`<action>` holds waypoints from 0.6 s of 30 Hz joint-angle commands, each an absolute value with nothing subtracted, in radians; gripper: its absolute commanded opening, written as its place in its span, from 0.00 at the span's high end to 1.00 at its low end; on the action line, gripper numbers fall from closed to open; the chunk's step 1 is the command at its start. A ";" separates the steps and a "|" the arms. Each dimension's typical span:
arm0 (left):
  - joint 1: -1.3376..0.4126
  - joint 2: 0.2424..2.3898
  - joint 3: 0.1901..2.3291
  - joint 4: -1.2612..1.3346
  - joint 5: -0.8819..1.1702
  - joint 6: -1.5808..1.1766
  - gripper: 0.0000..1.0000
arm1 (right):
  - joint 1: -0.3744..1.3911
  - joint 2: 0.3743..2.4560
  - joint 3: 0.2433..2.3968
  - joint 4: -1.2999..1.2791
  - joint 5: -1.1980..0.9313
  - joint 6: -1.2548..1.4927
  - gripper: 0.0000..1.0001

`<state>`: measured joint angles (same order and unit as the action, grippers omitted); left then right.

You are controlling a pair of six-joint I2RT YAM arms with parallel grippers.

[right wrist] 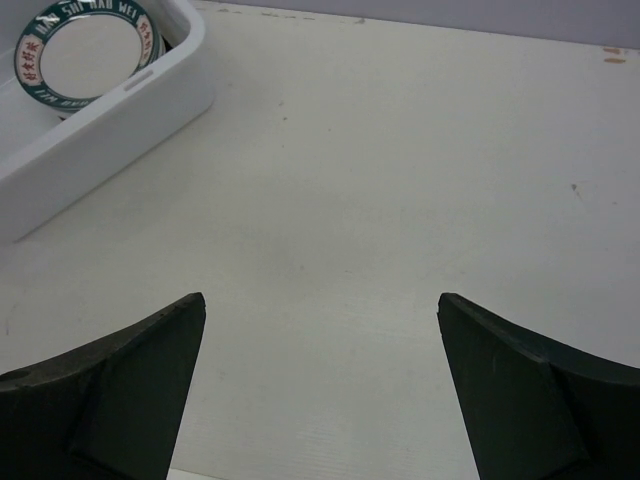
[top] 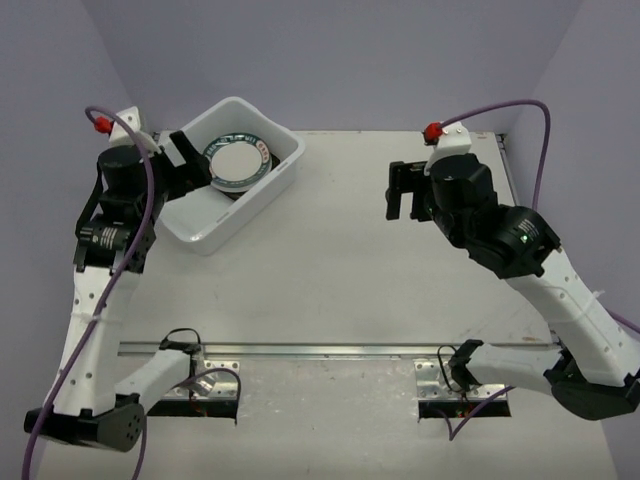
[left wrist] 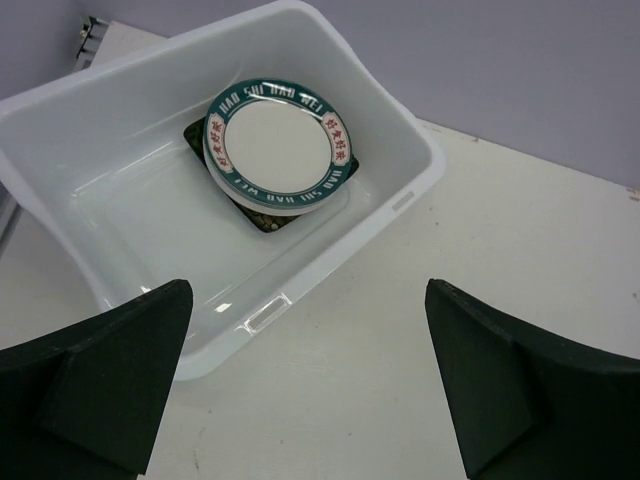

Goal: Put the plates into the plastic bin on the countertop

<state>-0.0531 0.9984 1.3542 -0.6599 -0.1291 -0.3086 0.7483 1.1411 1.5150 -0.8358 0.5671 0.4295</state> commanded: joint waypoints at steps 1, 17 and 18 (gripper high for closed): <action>-0.090 0.848 1.213 -0.606 -0.188 -0.210 0.00 | 0.747 1.049 1.404 -0.867 0.655 0.408 0.01; -0.132 0.780 1.147 -0.701 -0.303 -0.244 0.00 | 0.747 0.799 1.274 -0.969 0.736 0.429 0.01; -0.133 0.782 1.146 -0.697 -0.310 -0.246 0.00 | 0.747 0.793 1.277 -0.967 0.736 0.426 0.01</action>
<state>-0.1202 0.7693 1.1600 -0.7198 -0.2812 -0.2406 0.7483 0.8133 1.2709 -0.9719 0.7010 0.4258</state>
